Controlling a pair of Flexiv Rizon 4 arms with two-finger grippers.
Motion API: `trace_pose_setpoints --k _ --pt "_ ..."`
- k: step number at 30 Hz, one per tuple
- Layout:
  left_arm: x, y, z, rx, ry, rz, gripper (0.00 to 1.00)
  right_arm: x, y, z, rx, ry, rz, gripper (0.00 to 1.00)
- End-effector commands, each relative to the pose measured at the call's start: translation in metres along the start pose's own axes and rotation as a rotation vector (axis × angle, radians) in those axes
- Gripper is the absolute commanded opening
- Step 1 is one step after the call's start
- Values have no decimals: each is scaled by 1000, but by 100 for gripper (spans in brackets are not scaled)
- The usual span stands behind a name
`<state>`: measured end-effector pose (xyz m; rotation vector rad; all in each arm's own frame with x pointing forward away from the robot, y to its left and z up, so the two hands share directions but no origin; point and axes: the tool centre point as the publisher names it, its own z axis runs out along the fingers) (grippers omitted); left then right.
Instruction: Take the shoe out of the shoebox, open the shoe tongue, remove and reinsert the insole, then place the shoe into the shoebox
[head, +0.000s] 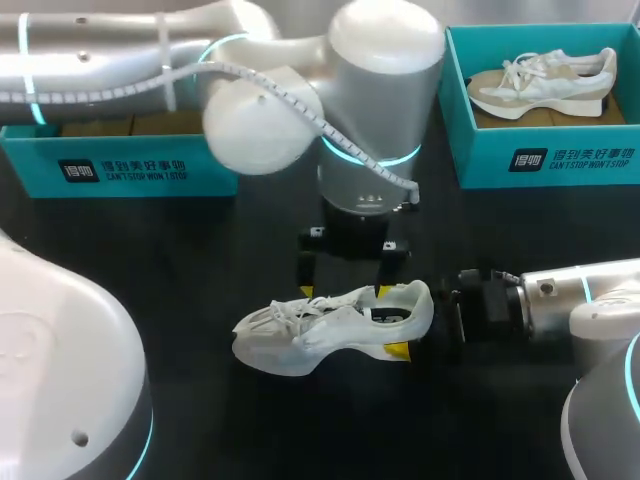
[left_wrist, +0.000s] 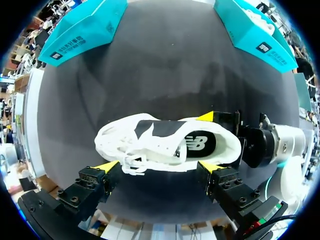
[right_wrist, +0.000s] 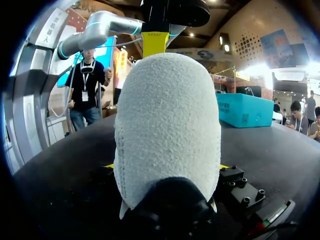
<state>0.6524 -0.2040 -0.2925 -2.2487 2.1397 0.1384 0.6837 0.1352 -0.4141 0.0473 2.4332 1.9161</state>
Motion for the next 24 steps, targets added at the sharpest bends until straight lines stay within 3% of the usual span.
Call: trace_pose_setpoints --k 1,15,24 --pt "12 4 6 -10 -58 -18 100 0 0 0 3 1 1 0" --pt "28 9 37 -35 -151 -18 100 0 0 0 3 1 1 0" --pt "25 7 55 -50 -202 -43 100 0 0 0 3 1 1 0"
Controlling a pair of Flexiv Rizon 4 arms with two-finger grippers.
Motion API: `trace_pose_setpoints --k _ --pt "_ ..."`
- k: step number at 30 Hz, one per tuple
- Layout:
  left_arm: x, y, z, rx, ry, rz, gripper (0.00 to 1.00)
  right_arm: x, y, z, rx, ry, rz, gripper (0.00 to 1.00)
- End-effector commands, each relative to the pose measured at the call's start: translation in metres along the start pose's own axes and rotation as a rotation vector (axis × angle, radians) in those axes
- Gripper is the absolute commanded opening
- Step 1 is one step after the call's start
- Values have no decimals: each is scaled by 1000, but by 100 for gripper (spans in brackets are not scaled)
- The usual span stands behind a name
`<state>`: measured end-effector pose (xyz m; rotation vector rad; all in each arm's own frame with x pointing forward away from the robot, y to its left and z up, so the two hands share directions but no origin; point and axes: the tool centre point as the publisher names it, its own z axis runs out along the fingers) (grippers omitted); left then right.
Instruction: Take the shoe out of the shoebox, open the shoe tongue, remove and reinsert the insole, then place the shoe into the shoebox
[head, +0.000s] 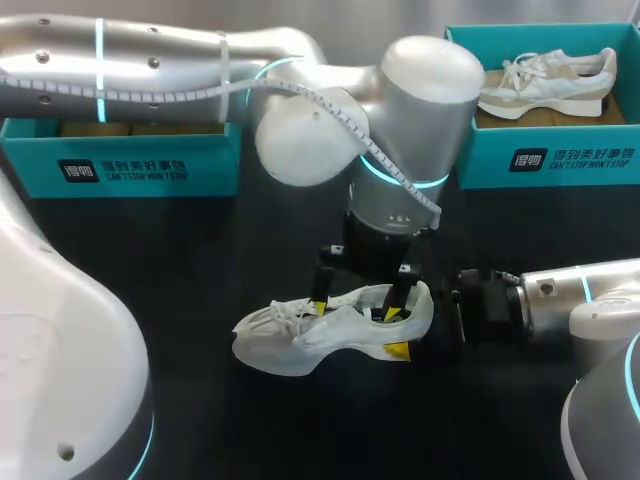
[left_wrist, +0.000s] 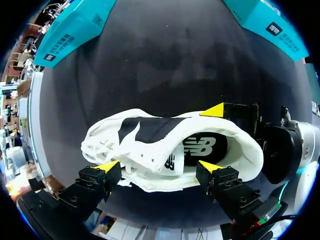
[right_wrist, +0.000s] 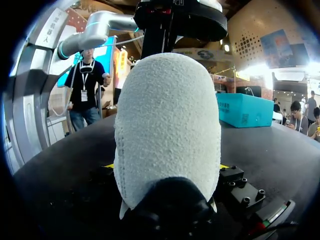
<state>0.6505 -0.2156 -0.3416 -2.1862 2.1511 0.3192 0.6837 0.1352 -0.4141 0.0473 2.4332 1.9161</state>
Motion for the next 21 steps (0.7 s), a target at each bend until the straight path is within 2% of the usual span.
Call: trace_pose_setpoints --k 1,10,21 --pt "10 6 10 10 -109 -84 100 0 0 0 3 1 1 0" --pt "7 2 24 -7 -206 -121 100 0 0 0 3 1 1 0" --pt "-6 1 27 -36 -296 -144 100 0 0 0 3 1 1 0"
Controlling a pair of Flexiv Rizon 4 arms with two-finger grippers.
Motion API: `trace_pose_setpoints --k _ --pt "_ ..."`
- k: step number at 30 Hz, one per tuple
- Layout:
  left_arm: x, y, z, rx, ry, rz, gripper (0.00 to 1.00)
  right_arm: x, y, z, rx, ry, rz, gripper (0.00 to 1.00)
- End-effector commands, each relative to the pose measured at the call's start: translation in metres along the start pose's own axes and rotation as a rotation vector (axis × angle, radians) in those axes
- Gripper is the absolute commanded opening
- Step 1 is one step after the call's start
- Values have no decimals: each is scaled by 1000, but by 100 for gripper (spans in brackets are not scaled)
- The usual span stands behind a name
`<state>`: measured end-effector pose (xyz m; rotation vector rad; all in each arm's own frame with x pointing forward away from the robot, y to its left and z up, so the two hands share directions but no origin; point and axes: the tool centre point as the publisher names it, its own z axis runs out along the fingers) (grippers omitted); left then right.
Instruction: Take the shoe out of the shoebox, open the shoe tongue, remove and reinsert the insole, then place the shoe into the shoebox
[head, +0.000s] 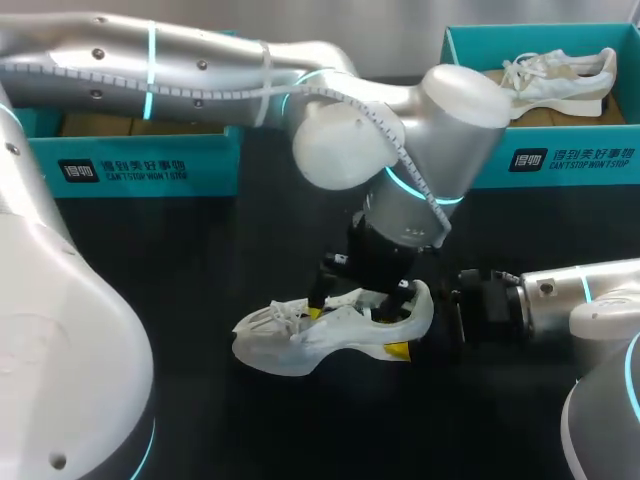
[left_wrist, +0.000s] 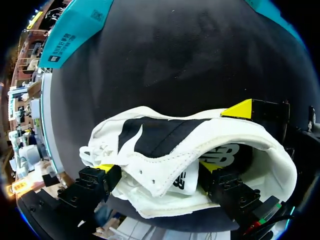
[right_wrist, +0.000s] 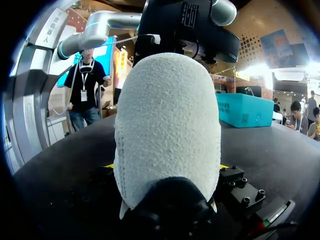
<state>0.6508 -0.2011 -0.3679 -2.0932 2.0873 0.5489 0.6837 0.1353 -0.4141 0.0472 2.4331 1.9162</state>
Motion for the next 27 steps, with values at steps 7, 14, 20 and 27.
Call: trace_pose_setpoints --k 7,14,20,27 --pt "-10 9 -5 -3 -165 -163 100 -1 0 0 4 1 1 0" --pt "-19 13 -5 -6 -189 -169 100 -1 0 0 4 1 1 0" --pt "-26 14 -3 -5 -210 -177 78 -1 0 0 4 1 1 0" --pt "-35 16 -12 -9 -170 -196 62 -1 0 0 4 1 1 0"
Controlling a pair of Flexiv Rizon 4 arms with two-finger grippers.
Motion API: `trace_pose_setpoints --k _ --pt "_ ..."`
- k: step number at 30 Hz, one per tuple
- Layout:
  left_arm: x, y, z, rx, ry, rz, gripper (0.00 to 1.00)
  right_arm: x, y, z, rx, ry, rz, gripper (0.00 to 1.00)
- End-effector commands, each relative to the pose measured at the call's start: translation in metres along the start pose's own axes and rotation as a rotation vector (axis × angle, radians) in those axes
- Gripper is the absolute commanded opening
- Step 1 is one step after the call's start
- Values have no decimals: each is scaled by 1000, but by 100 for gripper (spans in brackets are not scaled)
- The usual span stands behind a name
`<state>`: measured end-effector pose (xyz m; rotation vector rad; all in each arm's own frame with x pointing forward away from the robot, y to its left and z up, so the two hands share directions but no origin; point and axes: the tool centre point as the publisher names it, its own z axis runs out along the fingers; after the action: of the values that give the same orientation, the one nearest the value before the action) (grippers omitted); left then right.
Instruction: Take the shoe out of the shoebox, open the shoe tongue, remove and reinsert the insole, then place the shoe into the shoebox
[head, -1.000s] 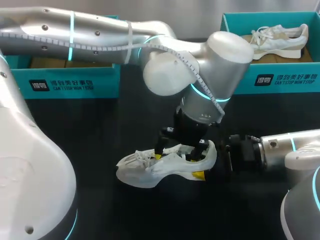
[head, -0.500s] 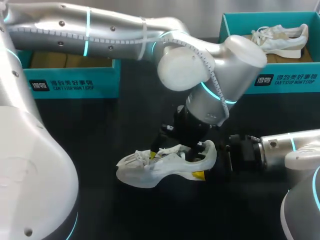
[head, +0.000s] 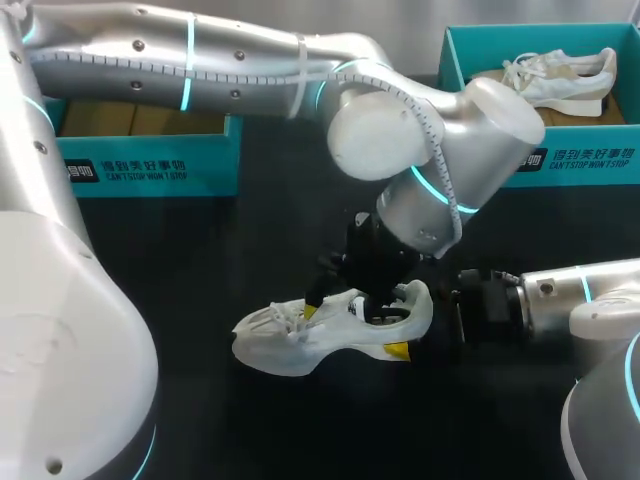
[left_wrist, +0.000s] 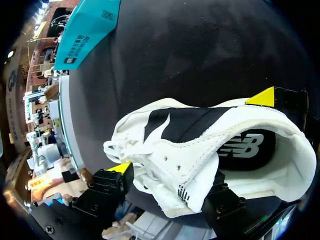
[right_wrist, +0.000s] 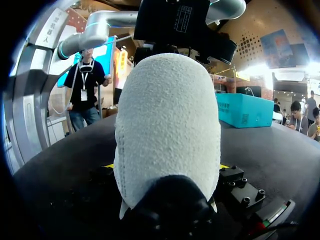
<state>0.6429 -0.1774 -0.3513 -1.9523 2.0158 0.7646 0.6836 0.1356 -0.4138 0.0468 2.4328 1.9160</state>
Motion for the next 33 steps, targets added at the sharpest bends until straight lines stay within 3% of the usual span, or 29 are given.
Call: trace_pose_setpoints --k 1,9,13,23,31,33 --pt "-8 7 -6 12 27 -225 62 -1 0 0 4 1 2 0" --pt "-12 7 -17 29 57 -226 64 -1 0 0 4 1 2 0" --pt "-13 9 -21 36 66 -226 49 -1 0 0 4 1 2 0" --pt "-16 12 -39 74 101 -228 44 -1 0 0 4 1 2 0" --pt "-18 10 -41 95 95 -237 0 -1 0 0 4 1 2 0" --pt "-19 9 -39 98 96 -239 0 -1 0 0 4 1 2 0"
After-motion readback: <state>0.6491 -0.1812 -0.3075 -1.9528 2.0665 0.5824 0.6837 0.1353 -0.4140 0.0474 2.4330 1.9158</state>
